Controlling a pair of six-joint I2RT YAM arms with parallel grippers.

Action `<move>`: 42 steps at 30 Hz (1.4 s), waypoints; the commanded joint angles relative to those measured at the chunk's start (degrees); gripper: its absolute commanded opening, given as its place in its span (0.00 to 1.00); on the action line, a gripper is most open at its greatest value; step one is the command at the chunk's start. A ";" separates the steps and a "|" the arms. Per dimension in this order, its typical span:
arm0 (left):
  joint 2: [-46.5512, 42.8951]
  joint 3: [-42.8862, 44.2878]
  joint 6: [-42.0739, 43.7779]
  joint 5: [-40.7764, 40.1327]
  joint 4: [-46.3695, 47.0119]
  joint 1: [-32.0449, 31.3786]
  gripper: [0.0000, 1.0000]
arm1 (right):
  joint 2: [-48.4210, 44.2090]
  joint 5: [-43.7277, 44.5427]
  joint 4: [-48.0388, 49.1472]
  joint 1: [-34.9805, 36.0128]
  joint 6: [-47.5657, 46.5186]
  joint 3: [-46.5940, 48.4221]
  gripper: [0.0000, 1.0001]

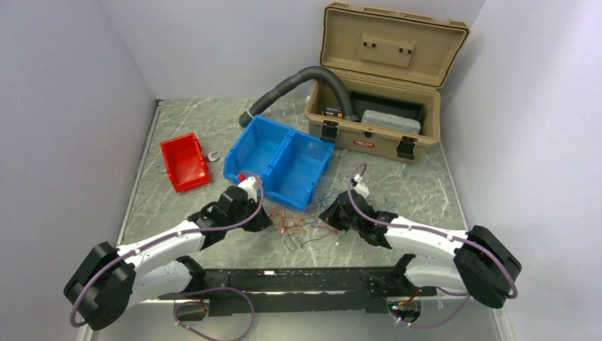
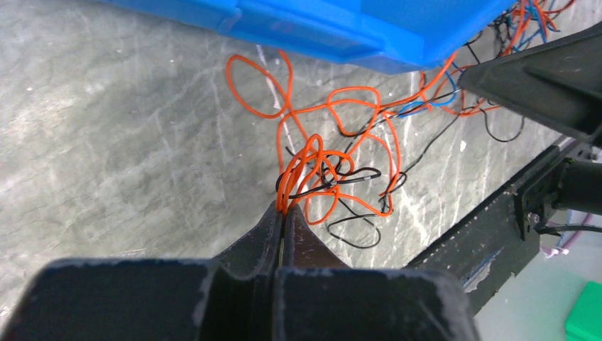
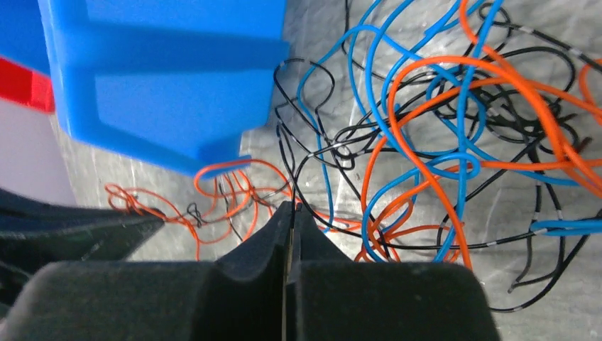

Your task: Untangle the cables

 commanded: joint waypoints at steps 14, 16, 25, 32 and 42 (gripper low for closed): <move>-12.99 4.65 -4.48 -17.06 -22.75 5.27 0.00 | -30.51 43.28 -58.38 -6.45 20.60 9.43 0.00; -16.70 3.60 -6.02 -18.94 -24.55 6.92 0.00 | -31.49 47.17 -65.71 -7.04 25.05 11.30 0.00; -22.96 3.74 -5.59 -21.37 -28.42 9.12 0.00 | -32.02 46.97 -64.00 -7.31 17.89 13.36 0.00; -25.06 11.75 3.12 -26.28 -34.25 9.32 0.00 | -32.47 43.84 -55.44 -7.36 -0.60 15.03 0.25; -19.71 6.72 3.50 -6.52 -20.94 9.29 0.00 | -23.53 -7.51 -19.86 -6.11 -43.53 11.94 0.80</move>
